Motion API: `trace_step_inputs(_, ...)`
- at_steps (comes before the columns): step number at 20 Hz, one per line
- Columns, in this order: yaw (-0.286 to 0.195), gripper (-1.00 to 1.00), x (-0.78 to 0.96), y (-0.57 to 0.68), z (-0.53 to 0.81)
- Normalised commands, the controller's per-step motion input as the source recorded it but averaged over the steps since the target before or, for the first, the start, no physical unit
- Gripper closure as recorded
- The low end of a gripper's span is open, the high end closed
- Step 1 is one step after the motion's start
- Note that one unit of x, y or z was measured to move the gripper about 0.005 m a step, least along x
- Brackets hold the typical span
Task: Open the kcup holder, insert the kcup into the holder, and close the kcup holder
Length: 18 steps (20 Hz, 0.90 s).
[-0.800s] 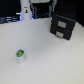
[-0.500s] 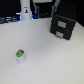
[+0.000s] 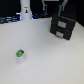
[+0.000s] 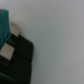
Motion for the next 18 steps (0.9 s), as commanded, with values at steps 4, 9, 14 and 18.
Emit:
trace_step_inputs(4,-0.179,-1.00,-0.32,0.70,-0.05)
trace_step_inputs(9,-0.175,-1.00,-0.31,0.66,-0.11)
trace_step_inputs(14,-0.173,-1.00,-0.23,0.55,-0.28)
trace_step_inputs(18,-0.164,-1.00,-0.14,0.47,-0.36)
